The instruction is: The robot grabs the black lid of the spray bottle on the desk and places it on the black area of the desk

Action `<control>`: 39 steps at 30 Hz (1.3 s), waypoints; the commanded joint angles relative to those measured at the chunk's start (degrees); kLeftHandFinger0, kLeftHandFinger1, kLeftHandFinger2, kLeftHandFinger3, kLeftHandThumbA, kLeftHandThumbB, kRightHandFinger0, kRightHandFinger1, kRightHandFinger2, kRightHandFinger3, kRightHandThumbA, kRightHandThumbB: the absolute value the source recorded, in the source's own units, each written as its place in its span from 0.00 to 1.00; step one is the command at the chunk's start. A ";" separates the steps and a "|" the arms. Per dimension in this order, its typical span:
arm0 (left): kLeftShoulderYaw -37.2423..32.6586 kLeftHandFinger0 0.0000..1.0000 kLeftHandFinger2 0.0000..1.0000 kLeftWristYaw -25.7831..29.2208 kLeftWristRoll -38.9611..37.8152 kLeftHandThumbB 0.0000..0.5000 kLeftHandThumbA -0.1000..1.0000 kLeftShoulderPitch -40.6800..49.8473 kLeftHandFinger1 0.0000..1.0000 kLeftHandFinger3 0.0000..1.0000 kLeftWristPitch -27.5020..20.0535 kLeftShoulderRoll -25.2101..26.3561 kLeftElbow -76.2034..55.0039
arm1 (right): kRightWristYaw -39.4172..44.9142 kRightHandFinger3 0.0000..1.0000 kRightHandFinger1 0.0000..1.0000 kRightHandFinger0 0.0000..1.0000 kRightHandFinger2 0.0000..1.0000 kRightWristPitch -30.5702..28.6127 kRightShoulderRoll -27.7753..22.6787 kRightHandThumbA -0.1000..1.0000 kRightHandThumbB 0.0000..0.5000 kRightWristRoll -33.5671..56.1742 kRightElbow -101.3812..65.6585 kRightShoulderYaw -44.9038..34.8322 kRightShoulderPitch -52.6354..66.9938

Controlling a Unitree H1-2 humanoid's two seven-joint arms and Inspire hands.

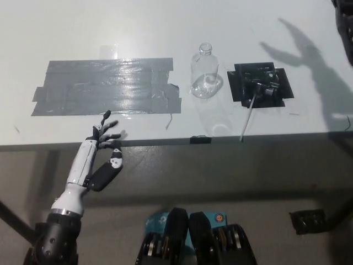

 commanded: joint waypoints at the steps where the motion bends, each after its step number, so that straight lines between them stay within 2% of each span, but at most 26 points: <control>1: 0.21 1.00 1.00 0.81 -1.15 0.12 0.59 -6.08 1.00 1.00 -1.03 1.38 1.58 | 0.56 1.00 1.00 1.00 1.00 8.25 0.48 0.88 0.69 8.26 -58.74 -6.40 20.68; 3: 0.06 1.00 1.00 0.39 -1.19 0.14 0.81 -6.83 1.00 1.00 -0.93 1.67 1.96 | 0.58 1.00 1.00 1.00 1.00 8.43 0.20 0.91 0.71 8.64 -64.11 -6.81 24.77; 5: -0.01 1.00 1.00 0.55 -0.93 0.22 0.95 -7.14 1.00 1.00 -1.22 1.78 2.61 | 0.45 1.00 1.00 1.00 1.00 9.69 -0.30 0.91 0.68 8.22 -68.90 -7.40 28.15; 7: -0.09 1.00 1.00 0.86 -0.39 0.27 1.00 -6.68 1.00 1.00 -1.00 1.66 2.48 | 0.43 1.00 1.00 1.00 1.00 10.08 -0.51 0.92 0.70 8.30 -71.86 -7.90 30.93; 9: -0.29 1.00 1.00 -0.04 -1.21 0.34 1.00 -5.30 1.00 1.00 -0.37 1.41 1.90 | 0.56 1.00 1.00 1.00 1.00 10.09 -1.17 0.94 0.64 8.63 -76.91 -8.63 36.69; 12: -0.57 1.00 1.00 -0.53 -1.99 0.37 1.00 -2.57 1.00 1.00 -0.77 0.98 1.42 | 0.49 1.00 1.00 1.00 1.00 9.60 -1.49 0.95 0.62 8.31 -81.23 -9.11 43.02; 16: -0.93 1.00 1.00 -0.37 -2.51 0.45 1.00 3.17 1.00 1.00 -1.90 0.06 0.58 | -0.33 1.00 1.00 1.00 1.00 10.02 0.18 0.95 0.71 10.38 -87.72 -9.05 53.30; 20: -1.27 1.00 1.00 -0.46 -2.14 0.48 1.00 9.00 1.00 1.00 -2.47 0.16 -0.15 | -0.04 1.00 1.00 1.00 1.00 7.51 1.36 0.93 0.66 11.23 -89.43 -6.97 62.09; 24: -1.25 1.00 1.00 -0.49 -1.94 0.39 1.00 12.95 1.00 1.00 -2.67 0.50 -1.11 | -0.30 1.00 1.00 1.00 1.00 5.98 2.71 0.92 0.71 10.64 -88.69 -5.96 67.94; 26: -1.37 1.00 1.00 -0.44 -1.81 0.34 1.00 13.65 1.00 1.00 -3.13 0.58 -0.86 | -0.46 1.00 1.00 1.00 1.00 5.13 3.21 0.89 0.69 11.02 -88.09 -5.97 69.69; 30: -1.60 1.00 1.00 -0.55 -2.03 0.32 1.00 14.91 1.00 1.00 -3.74 0.45 -0.36 | -0.20 1.00 1.00 1.00 1.00 3.20 3.57 0.85 0.66 12.22 -86.74 -5.82 72.59; 34: -1.78 1.00 1.00 -0.51 -1.83 0.32 1.00 16.26 1.00 1.00 -3.56 0.43 -0.33 | 0.21 1.00 1.00 1.00 1.00 1.66 4.23 0.84 0.68 11.80 -84.78 -5.02 74.59; 35: -1.80 1.00 1.00 -0.37 -1.97 0.29 1.00 16.44 1.00 1.00 -4.28 0.43 -0.08 | 0.48 1.00 1.00 1.00 1.00 0.60 4.64 0.84 0.67 11.55 -82.90 -4.52 74.74; 39: -1.98 1.00 1.00 -0.29 -2.17 0.29 0.97 17.39 1.00 1.00 -4.28 0.63 -0.43 | 0.83 1.00 1.00 1.00 1.00 0.23 5.76 0.81 0.60 8.77 -75.83 -2.60 75.70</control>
